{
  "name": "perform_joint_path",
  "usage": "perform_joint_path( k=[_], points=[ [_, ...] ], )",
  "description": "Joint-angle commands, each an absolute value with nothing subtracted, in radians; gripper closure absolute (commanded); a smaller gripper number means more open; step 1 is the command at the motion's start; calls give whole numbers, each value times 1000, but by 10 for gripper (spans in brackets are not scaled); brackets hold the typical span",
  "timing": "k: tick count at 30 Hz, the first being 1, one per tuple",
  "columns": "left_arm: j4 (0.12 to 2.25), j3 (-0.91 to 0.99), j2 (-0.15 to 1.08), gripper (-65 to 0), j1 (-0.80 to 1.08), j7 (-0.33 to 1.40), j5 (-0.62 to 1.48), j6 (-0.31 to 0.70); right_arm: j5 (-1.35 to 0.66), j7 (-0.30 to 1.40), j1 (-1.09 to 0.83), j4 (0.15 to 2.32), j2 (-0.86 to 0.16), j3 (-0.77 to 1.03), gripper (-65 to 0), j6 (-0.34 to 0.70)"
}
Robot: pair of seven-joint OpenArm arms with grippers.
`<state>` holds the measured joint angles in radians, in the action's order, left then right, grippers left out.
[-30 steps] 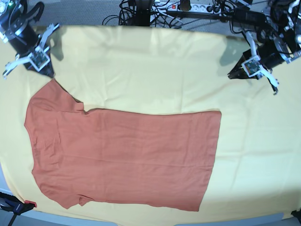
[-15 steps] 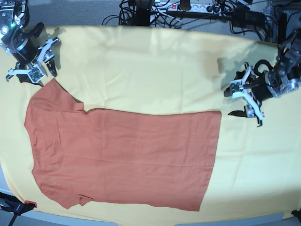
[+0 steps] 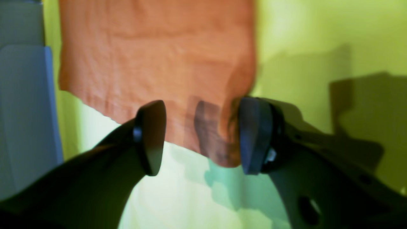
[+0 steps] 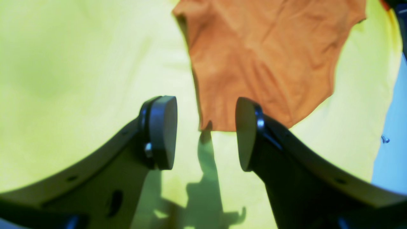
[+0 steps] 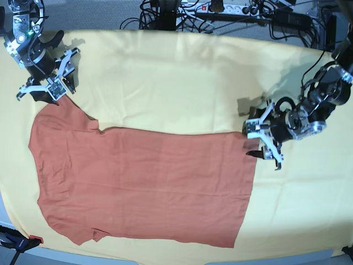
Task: Fold the T-shirt properly
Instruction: 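Lower both grippers toward the shirt's shoulder corners, then grasp the shoulder corners with both grippers and pull them apart to flatten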
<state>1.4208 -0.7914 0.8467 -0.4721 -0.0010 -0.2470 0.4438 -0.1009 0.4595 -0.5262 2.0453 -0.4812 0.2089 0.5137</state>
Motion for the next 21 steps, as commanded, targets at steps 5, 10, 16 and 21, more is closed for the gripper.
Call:
perform_joint_path(
  k=[5, 10, 16, 21],
  points=[
    [1376, -806, 799, -161, -525, 16, -257, 452, -104, 420, -521, 2058, -497, 216, -317, 525],
    [1377, -806, 796, -23, -533, 36, -250, 452, -104, 396, -505, 2027, -500, 215, -317, 540],
    [1377, -806, 797, -23, -532, 46, -250, 452, -114, 396, -393, 1835, -539, 170, -317, 570],
    [1377, -806, 804, -23, -533, 54, -250, 452, -24, 396, -304, 1692, -563, 64, -317, 542]
  ],
)
